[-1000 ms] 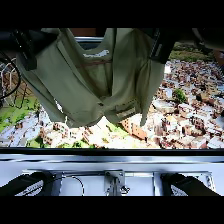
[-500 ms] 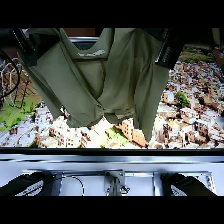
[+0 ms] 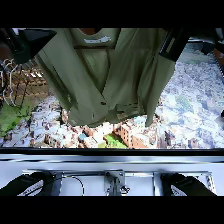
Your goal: Fold the shirts.
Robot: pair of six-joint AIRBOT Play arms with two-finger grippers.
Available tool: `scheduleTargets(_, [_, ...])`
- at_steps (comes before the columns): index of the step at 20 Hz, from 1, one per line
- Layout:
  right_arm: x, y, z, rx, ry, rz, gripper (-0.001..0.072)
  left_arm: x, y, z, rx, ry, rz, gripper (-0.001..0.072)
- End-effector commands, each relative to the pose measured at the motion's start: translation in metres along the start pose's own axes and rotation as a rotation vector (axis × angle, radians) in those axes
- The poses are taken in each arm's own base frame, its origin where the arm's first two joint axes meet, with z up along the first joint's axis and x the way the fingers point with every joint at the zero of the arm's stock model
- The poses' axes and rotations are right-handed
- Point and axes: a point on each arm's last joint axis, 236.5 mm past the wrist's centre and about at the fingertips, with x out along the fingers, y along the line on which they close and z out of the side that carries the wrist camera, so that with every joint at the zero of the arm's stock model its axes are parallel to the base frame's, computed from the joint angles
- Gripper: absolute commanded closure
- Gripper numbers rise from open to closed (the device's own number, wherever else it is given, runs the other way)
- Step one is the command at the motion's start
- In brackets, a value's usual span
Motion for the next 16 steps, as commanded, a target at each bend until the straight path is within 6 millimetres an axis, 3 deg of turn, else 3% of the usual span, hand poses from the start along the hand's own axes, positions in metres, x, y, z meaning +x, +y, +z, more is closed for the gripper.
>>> scheduleTargets(1, [-0.003,-0.007,0.002,0.007,-0.002,-0.032,0.0639,-0.023,0.019,-0.015,-0.029,0.08,0.078,0.0048])
scheduleTargets(4, [-0.012,-0.01,0.007,0.011,-0.009,-0.046,0.0639,-0.036,0.038,-0.057,-0.129,0.189,0.114,0.0057])
scheduleTargets(7, [-0.016,-0.006,0.011,0.042,-0.019,-0.029,0.0639,-0.025,0.048,-0.076,-0.181,0.191,0.108,0.006])
scheduleTargets(8, [-0.015,-0.004,0.012,0.047,-0.023,-0.021,0.0639,-0.017,0.046,-0.085,-0.201,0.199,0.087,0.0126])
scheduleTargets(9, [-0.015,-0.004,0.012,0.048,-0.023,-0.021,0.0639,-0.008,0.044,-0.091,-0.234,0.189,0.062,0.032])
scheduleTargets(11, [-0.015,-0.004,0.011,0.047,-0.02,-0.02,0.0639,0.005,0.046,-0.092,-0.285,0.144,0.043,0.0584])
scheduleTargets(12, [-0.015,-0.004,0.01,0.045,-0.016,-0.021,0.0639,0.007,0.051,-0.092,-0.289,0.13,0.06,0.0649])
scheduleTargets(16, [-0.015,-0.008,0.01,0.041,-0.016,-0.038,0.0639,0.0,0.069,-0.084,-0.251,0.103,0.135,0.0651])
